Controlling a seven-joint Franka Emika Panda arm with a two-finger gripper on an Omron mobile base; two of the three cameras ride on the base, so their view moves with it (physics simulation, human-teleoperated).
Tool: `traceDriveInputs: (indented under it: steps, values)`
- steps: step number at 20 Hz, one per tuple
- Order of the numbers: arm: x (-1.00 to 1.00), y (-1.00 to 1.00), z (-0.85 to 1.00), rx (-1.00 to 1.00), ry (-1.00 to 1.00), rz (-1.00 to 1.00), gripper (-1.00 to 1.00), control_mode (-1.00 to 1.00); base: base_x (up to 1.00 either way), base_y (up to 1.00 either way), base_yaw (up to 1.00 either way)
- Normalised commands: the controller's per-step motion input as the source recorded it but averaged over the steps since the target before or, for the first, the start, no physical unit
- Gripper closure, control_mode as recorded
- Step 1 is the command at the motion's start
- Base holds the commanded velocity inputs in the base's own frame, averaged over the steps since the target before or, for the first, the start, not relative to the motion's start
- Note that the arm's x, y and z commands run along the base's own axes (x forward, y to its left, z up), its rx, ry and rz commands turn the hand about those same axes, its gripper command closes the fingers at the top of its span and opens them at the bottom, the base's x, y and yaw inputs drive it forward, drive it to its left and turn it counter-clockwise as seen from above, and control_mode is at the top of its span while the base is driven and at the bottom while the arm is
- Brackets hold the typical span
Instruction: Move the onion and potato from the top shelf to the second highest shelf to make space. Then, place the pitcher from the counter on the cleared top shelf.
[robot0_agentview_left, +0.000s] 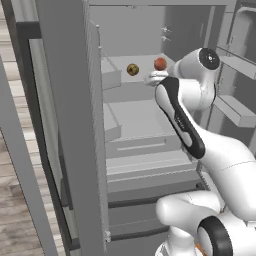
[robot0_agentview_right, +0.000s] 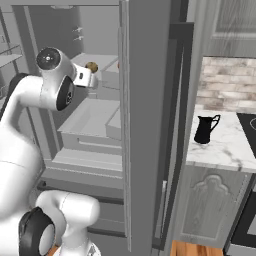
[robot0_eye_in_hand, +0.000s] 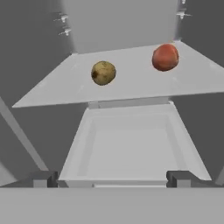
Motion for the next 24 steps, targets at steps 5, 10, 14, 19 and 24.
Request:
traceDriveInputs:
  steps: [5,10,14,19,24]
  values:
    - [0.42,0.1,0.07,0.0,0.02,0.0,-1.0,-1.0,0.0,0.0,0.0]
    - [0.54,0.11,0.0,0.0,0.04,0.0,-1.0,-1.0,0.0,0.0,0.0]
    - [0.51,0.19,0.0,-0.01,0.03,0.0,-1.0,-1.0,0.0,0.0,0.0]
    - [0.5,0.19,0.0,-0.01,0.03,0.0,-1.0,-1.0,0.0,0.0,0.0]
    - [0.45,0.07,0.0,0.0,0.01,0.0,-1.0,-1.0,0.0,0.0,0.0]
